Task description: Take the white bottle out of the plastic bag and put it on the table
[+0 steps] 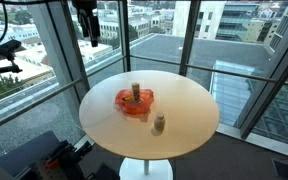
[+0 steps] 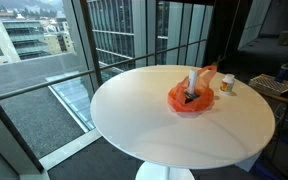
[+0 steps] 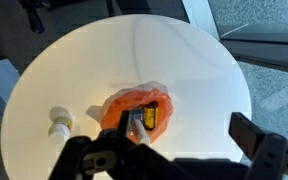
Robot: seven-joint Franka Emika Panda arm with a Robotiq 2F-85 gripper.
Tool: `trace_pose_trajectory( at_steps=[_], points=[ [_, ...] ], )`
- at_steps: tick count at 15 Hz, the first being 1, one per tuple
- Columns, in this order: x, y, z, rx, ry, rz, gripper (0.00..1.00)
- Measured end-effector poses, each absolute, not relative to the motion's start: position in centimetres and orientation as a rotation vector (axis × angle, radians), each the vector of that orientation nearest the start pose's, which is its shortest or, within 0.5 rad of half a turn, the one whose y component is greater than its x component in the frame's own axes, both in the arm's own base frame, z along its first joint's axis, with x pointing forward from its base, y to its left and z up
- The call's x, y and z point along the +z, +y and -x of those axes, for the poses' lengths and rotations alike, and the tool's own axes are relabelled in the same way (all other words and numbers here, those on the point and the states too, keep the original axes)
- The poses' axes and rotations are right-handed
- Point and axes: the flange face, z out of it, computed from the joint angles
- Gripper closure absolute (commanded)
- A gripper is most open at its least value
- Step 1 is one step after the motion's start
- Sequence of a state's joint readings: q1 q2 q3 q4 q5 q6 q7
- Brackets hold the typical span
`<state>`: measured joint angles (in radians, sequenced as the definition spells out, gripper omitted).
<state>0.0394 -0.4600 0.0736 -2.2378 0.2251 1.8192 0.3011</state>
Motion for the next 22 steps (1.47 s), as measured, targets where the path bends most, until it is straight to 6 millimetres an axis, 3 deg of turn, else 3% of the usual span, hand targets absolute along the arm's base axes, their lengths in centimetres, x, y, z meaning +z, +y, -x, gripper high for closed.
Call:
trace_pose_trajectory(
  at_steps=[6, 9, 15, 22],
  points=[
    [55.1, 7.0, -41.6, -0.008, 0.36, 2.93, 0.0],
    [54.7, 7.5, -42.6, -0.062, 0.355, 2.933, 0.0],
    [52.5, 8.8, -46.7, -0.178, 0.38, 2.966, 0.0],
    [47.8, 8.7, -51.8, -0.179, 0.553, 3.062, 0.0]
  ],
)
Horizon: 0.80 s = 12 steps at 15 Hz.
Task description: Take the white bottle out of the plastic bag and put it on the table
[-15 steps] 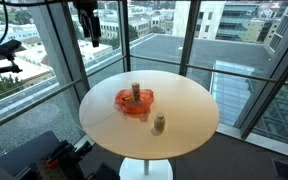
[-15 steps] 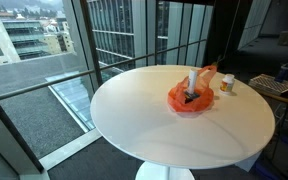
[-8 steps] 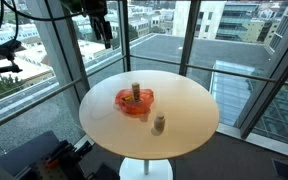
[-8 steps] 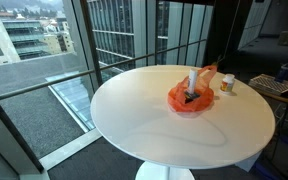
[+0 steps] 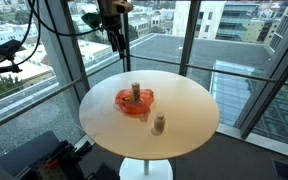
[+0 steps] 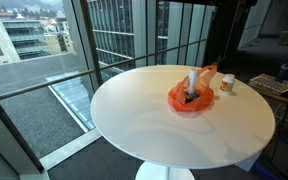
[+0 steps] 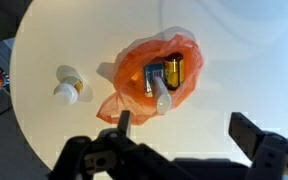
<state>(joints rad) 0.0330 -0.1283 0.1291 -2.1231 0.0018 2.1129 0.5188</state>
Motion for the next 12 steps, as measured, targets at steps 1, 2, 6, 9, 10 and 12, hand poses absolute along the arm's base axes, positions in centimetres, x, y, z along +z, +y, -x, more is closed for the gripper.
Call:
trace_pose_trajectory(
  at_steps=[1, 2, 6, 9, 10, 12],
  points=[
    [47.0, 8.5, -52.5, -0.172, 0.579, 3.072, 0.0],
    [46.2, 8.4, -53.1, -0.168, 0.603, 3.08, 0.0],
    [43.9, 7.8, -55.1, -0.155, 0.682, 3.093, 0.0],
    [43.9, 7.8, -55.3, -0.157, 0.686, 3.091, 0.0],
    [43.6, 7.8, -55.3, -0.149, 0.684, 3.093, 0.0],
    [42.6, 7.9, -55.4, -0.122, 0.682, 3.1, 0.0]
  ],
)
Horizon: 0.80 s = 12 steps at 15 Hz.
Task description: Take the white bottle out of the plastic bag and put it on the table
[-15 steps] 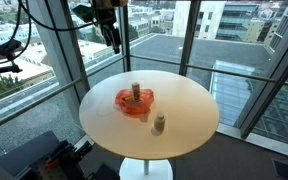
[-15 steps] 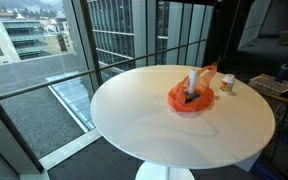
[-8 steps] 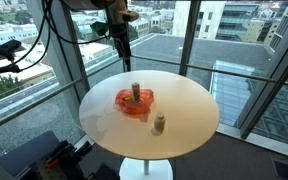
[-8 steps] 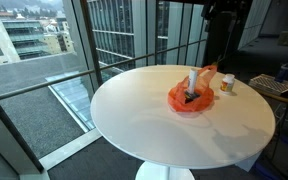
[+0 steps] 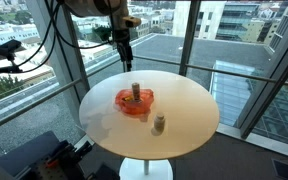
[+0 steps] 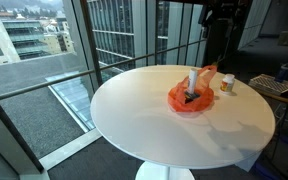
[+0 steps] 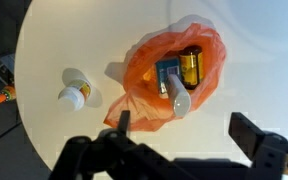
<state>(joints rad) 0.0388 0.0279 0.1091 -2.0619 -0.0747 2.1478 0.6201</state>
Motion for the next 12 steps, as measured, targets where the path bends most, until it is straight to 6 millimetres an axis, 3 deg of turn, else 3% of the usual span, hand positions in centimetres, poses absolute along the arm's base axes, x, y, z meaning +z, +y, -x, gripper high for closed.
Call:
trace_pose_trajectory(
  at_steps=[12],
  points=[
    [31.8, 5.8, -58.6, -0.034, 0.728, 3.095, 0.0]
  ],
)
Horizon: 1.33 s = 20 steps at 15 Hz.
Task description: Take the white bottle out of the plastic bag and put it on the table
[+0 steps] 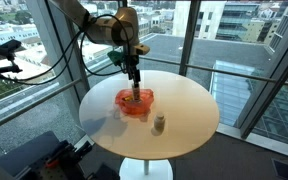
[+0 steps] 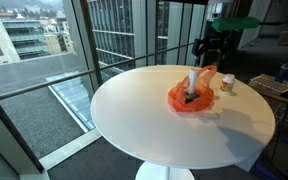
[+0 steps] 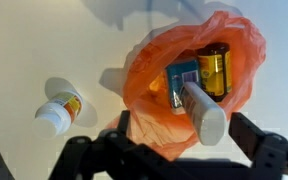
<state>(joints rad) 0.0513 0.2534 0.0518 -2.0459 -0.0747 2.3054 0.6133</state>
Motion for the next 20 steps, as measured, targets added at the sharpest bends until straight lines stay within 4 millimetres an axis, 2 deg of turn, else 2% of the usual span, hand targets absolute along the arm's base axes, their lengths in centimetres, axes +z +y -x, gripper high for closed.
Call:
trace_pose_trajectory(
  at_steps=[5, 11, 12, 13, 14, 15, 20],
  points=[
    [29.3, 6.0, -60.2, -0.018, 0.736, 3.087, 0.0],
    [28.7, 7.9, -61.7, -0.03, 0.699, 3.086, 0.0],
    [28.6, 8.1, -61.8, -0.031, 0.695, 3.088, 0.05],
    [28.5, 8.3, -61.9, -0.031, 0.693, 3.09, 0.2],
    [28.4, 8.3, -62.0, -0.03, 0.691, 3.092, 0.29],
    [28.2, 8.3, -62.0, -0.028, 0.691, 3.094, 0.3],
    [28.1, 8.3, -62.4, -0.034, 0.694, 3.098, 0.71]
  ],
)
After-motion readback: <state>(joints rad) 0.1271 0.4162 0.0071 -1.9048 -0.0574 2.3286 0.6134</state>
